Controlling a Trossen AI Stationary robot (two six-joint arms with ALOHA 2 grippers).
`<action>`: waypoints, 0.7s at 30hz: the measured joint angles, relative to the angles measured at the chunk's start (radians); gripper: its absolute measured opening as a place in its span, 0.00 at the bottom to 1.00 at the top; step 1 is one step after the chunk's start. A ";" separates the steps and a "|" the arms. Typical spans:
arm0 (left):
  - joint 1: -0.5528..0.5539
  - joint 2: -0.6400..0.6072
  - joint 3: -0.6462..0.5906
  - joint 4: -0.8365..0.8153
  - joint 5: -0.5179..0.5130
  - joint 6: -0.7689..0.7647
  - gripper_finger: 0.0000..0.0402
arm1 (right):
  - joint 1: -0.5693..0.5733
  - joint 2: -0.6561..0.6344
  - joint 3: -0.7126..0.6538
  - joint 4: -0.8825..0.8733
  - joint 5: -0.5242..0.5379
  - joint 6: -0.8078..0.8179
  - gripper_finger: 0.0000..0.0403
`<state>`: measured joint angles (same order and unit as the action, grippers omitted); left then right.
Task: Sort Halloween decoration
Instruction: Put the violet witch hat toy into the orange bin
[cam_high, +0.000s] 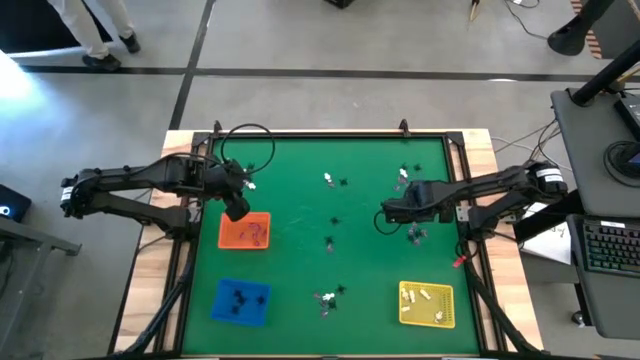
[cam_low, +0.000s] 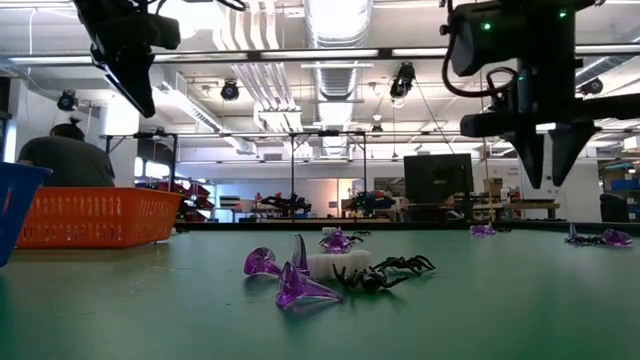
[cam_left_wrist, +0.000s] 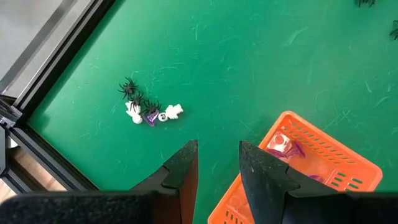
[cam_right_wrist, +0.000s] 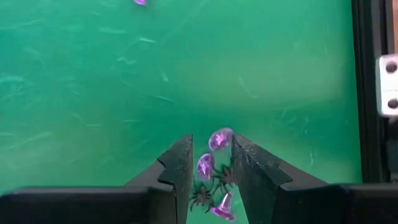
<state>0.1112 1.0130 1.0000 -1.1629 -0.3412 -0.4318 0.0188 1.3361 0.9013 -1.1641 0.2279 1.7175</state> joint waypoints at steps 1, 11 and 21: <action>0.000 0.000 0.000 0.001 0.000 0.002 0.24 | 0.009 0.000 -0.006 0.000 0.000 0.024 0.26; 0.000 0.000 0.000 0.021 0.000 0.034 0.24 | 0.051 0.014 -0.053 0.031 0.004 0.180 0.26; 0.000 0.000 -0.001 0.021 0.003 0.034 0.24 | 0.053 0.046 -0.061 0.031 -0.022 0.056 0.26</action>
<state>0.1108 1.0130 0.9993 -1.1423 -0.3382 -0.3977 0.0719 1.3823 0.8402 -1.1332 0.2062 1.7730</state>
